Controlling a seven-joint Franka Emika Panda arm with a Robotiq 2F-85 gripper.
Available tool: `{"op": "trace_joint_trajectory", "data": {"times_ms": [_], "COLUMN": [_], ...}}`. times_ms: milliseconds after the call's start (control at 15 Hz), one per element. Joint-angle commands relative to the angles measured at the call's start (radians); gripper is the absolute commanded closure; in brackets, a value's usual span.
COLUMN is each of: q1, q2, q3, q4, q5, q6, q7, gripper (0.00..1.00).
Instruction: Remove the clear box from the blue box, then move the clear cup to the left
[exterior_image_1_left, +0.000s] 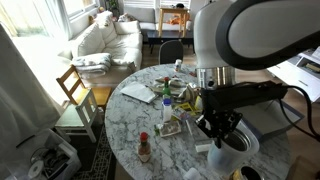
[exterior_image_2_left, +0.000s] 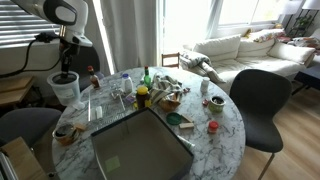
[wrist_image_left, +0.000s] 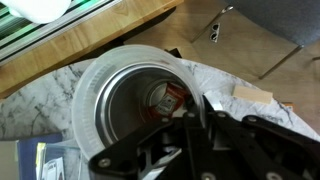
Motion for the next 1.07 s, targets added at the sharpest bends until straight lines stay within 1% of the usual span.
{"op": "trace_joint_trajectory", "data": {"times_ms": [0,200,333,400,467,600,800,867,1000], "q1": [0.039,0.058,0.062,0.058,0.065,0.064,0.065,0.067,0.073], "q2": [0.057,0.120,0.161,0.171,0.116,0.151,0.169,0.178,0.201], "q3": [0.037,0.049,0.042,0.034,0.035,0.025,0.022,0.027,0.034], "q4": [0.179,0.317,0.377,0.385,0.326,0.364,0.378,0.386,0.412], "q5": [-0.101,-0.216,-0.301,-0.324,-0.268,-0.298,-0.303,-0.303,-0.317], "q6": [-0.153,-0.215,-0.190,-0.146,-0.161,-0.149,-0.148,-0.134,-0.101], "q7": [-0.048,-0.134,-0.225,-0.265,-0.195,-0.240,-0.254,-0.287,-0.348], "gripper": [0.98,0.98,0.98,0.98,0.92,0.92,0.92,0.98,0.98]}}
